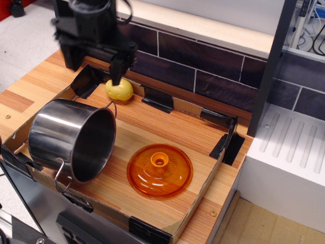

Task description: Upright metal pot

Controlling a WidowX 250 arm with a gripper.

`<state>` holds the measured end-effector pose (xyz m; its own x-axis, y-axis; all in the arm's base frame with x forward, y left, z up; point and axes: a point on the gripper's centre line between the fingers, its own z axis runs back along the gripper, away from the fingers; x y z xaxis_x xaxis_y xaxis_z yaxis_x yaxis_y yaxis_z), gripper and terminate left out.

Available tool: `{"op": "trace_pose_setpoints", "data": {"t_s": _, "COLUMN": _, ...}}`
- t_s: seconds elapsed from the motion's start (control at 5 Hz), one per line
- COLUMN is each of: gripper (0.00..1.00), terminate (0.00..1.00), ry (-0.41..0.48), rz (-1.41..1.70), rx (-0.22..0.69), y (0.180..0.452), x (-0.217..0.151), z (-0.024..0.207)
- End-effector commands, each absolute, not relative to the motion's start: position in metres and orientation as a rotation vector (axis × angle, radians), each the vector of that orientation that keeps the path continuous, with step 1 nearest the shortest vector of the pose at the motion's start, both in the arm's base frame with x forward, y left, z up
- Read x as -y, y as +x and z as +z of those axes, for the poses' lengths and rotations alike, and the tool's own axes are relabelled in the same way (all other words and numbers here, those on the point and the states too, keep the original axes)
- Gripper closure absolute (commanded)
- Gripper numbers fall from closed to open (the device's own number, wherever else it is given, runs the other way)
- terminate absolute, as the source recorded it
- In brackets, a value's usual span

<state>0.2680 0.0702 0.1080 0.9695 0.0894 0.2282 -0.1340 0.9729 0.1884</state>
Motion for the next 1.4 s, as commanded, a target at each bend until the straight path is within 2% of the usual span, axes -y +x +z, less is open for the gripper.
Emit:
{"op": "trace_pose_setpoints", "data": {"t_s": 0.0, "gripper": 0.00, "terminate": 0.00, "ry": 0.325, "rz": -0.310, "rx": 0.132, "y": 0.274, "x": -0.030, "z": 0.125}}
{"op": "trace_pose_setpoints", "data": {"t_s": 0.2, "gripper": 0.00, "terminate": 0.00, "ry": 0.434, "rz": -0.454, "rx": 0.022, "y": 0.272, "x": -0.019, "z": 0.117}}
{"op": "trace_pose_setpoints", "data": {"t_s": 0.4, "gripper": 0.00, "terminate": 0.00, "ry": 0.508, "rz": -0.505, "rx": -0.061, "y": 0.266, "x": -0.020, "z": 0.111}}
{"op": "trace_pose_setpoints", "data": {"t_s": 0.8, "gripper": 0.00, "terminate": 0.00, "ry": 0.481, "rz": -0.480, "rx": -0.109, "y": 0.252, "x": -0.037, "z": 0.093}}
{"op": "trace_pose_setpoints", "data": {"t_s": 1.0, "gripper": 0.00, "terminate": 0.00, "ry": 0.489, "rz": -0.473, "rx": -0.102, "y": 0.247, "x": -0.045, "z": 0.079}}
{"op": "trace_pose_setpoints", "data": {"t_s": 1.2, "gripper": 0.00, "terminate": 0.00, "ry": 0.506, "rz": -0.464, "rx": -0.110, "y": 0.252, "x": -0.051, "z": 0.073}}
